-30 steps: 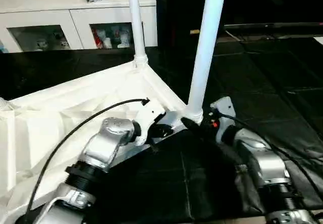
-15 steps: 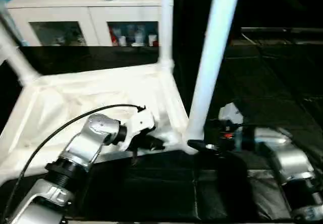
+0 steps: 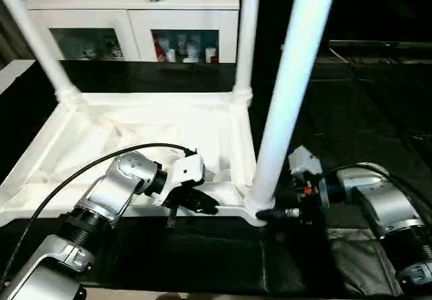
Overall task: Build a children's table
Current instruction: Rotate leg to tighten
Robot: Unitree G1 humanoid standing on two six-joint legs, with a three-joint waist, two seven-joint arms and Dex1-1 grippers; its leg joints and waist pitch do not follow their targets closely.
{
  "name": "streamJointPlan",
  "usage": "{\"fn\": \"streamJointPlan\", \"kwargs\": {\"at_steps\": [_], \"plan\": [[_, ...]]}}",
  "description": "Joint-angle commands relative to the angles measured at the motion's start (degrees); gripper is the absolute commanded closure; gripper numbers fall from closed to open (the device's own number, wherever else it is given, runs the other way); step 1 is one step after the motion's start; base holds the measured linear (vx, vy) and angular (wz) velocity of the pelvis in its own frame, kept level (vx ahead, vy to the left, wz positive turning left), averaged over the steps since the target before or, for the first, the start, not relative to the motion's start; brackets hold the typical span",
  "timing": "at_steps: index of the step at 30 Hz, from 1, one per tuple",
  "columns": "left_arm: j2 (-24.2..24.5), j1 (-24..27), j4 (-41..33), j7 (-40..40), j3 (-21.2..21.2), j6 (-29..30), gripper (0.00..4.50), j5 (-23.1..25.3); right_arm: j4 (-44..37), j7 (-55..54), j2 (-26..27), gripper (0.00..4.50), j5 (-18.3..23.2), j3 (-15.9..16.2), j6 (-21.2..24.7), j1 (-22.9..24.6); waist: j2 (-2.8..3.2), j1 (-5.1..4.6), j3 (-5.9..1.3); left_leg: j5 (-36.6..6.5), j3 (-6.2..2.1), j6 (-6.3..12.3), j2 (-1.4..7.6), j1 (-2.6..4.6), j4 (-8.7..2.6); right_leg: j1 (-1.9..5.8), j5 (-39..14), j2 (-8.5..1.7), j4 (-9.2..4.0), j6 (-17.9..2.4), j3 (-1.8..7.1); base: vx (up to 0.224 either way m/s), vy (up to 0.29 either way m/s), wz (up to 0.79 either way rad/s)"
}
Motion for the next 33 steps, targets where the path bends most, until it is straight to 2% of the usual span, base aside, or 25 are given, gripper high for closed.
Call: {"fn": "streamJointPlan", "kwargs": {"at_steps": [1, 4, 11, 12, 22, 24, 28, 29, 30, 31, 33], "plan": [[-0.39, -1.38, -0.83, -2.19, -1.10, -1.19, 4.50, -0.54, 0.42, 0.31, 0.04, 0.03, -0.35, 0.32, -0.76, -0.91, -0.92, -0.33, -3.97, -14.26, 0.34, 3.13, 0.97, 0.44, -4.07, 2.88, -19.75, -1.84, -4.01, -11.70, 2.24, 0.000, 0.000, 0.00], [-0.46, -1.38, -0.72, -2.34, -1.20, -1.48, 4.50, -0.65, 0.91, 0.69, 0.30, 0.41, 0.06, 0.19, -0.63, -1.14, -0.91, -0.28, -4.02, -13.70, 0.29, 3.23, 1.00, 0.37, -4.08, 2.95, -19.17, -1.85, -3.90, -11.79, 2.20, 0.000, 0.000, 0.00], [-0.48, -1.36, -0.28, -2.55, -1.12, -1.83, 4.50, -0.67, 1.25, 1.47, 0.40, 0.92, 0.72, 0.43, -0.36, -1.09, -0.95, -0.26, -4.04, -13.47, 0.31, 3.44, 0.99, 0.31, -4.03, 2.99, -18.75, -1.84, -3.84, -11.95, 2.19, 0.000, 0.000, 0.00], [-0.46, -1.38, -0.16, -2.59, -1.10, -1.90, 4.50, -0.69, 1.31, 1.54, 0.42, 1.14, 0.78, 0.46, -0.42, -1.08, -0.97, -0.27, -4.02, -13.55, 0.31, 3.44, 0.99, 0.32, -4.04, 2.97, -18.88, -1.84, -3.88, -11.90, 2.20, 0.000, 0.000, 0.00], [-0.58, -1.28, 0.26, -2.47, -0.86, -1.93, 4.50, -0.75, 0.75, 1.80, 0.89, 1.70, 1.18, 0.50, -0.21, -0.38, -0.84, -0.23, -4.07, -13.61, 0.27, 3.25, 0.98, 0.32, -4.04, 3.00, -18.93, -1.84, -3.88, -11.82, 2.18, 0.000, 0.000, 0.00], [-1.08, -1.12, 0.01, -1.48, -0.30, -1.04, 4.50, -1.14, -0.70, 1.43, 1.18, 1.75, 2.05, 0.48, 1.59, 0.75, -0.83, -0.23, -4.09, -13.30, 0.28, 3.34, 0.98, 0.32, -4.02, 3.03, -18.33, -1.79, -3.80, -12.02, 2.19, 0.000, 0.000, 0.00], [-2.92, -1.36, -0.12, 3.18, 1.50, 2.00, 4.50, -1.40, -3.62, -4.09, 3.69, 1.77, 2.67, -0.51, 4.03, 3.25, -0.69, -0.17, -3.98, -13.34, 0.34, 3.23, 0.97, 0.34, -4.07, 2.92, -18.48, -1.77, -3.92, -11.93, 2.22, 0.000, 0.000, 0.00], [-3.14, -1.42, -0.09, 3.83, 1.68, 2.31, 4.50, -1.32, -3.89, -4.86, 4.04, 1.77, 2.61, -0.61, 4.06, 3.53, -0.76, -0.28, -3.98, -14.15, 0.23, 2.65, 0.89, 0.37, -4.16, 3.00, -20.04, -1.85, -4.07, -11.42, 2.14, 0.000, 0.000, 0.00], [-4.61, -1.80, 0.22, 7.79, 2.66, 3.88, 4.50, -0.80, -4.46, -10.96, 6.49, 1.77, 1.18, -1.09, 4.76, 4.59, -0.74, -0.40, -3.93, -14.42, 0.22, 2.43, 0.85, 0.28, -4.20, 3.05, -20.63, -1.84, -4.11, -11.10, 2.13, 0.000, 0.000, 0.00], [-5.28, -1.94, 0.23, 9.49, 3.05, 4.75, 4.50, -0.59, -4.44, -13.98, 7.73, 1.77, 0.46, -1.38, 5.20, 4.91, -0.28, -0.64, -3.66, -15.76, 0.18, 1.79, 0.79, 0.47, -4.33, 2.77, -22.96, -1.81, -4.54, -10.23, 2.10, 0.000, 0.000, 0.00], [-6.80, -2.15, -0.03, 12.75, 3.66, 6.79, 4.50, -0.24, -3.99, -19.52, 10.46, 1.78, -0.14, -2.44, 6.26, 5.02, -0.50, -1.18, -3.54, -17.63, 0.01, 0.80, 0.57, 0.56, -4.51, 2.79, -26.13, -1.79, -4.87, -9.11, 1.85, 0.000, 0.000, 0.00]]}}
